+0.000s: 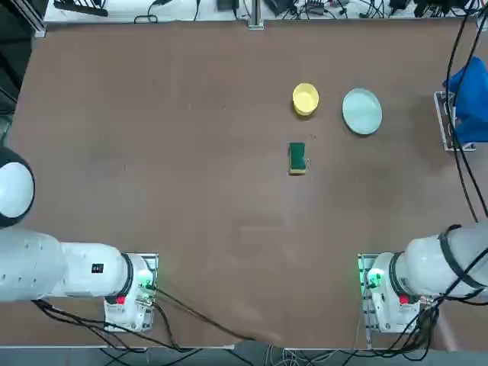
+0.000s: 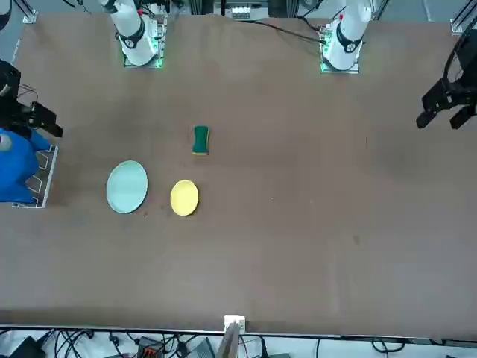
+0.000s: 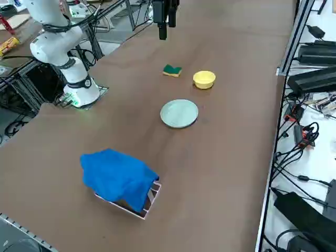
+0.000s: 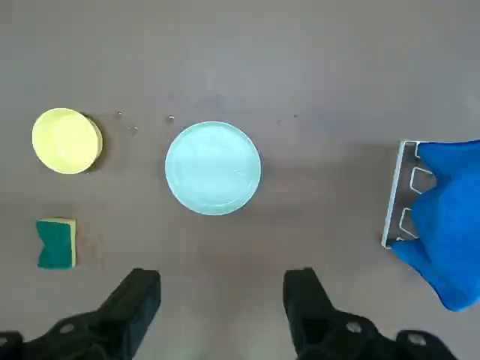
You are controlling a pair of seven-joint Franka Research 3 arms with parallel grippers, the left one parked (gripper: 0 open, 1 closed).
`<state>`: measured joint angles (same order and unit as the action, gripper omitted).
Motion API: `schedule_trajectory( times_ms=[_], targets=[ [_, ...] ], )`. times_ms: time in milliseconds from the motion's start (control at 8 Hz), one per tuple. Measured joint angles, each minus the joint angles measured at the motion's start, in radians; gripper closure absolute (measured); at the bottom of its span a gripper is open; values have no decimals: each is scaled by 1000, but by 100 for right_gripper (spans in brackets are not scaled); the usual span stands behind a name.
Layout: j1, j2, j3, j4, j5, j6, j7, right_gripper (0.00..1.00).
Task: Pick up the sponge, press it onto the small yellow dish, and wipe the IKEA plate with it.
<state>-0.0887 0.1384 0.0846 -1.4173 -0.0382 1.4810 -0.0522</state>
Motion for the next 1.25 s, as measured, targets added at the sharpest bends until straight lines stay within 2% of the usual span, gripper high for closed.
schedule_trajectory(
  times_ms=[625,1250],
  targets=[
    [-1,2,-2,-4,0,-3,-3,0],
    [1,74,-1,-74,0,13,-3,0]
  ],
)
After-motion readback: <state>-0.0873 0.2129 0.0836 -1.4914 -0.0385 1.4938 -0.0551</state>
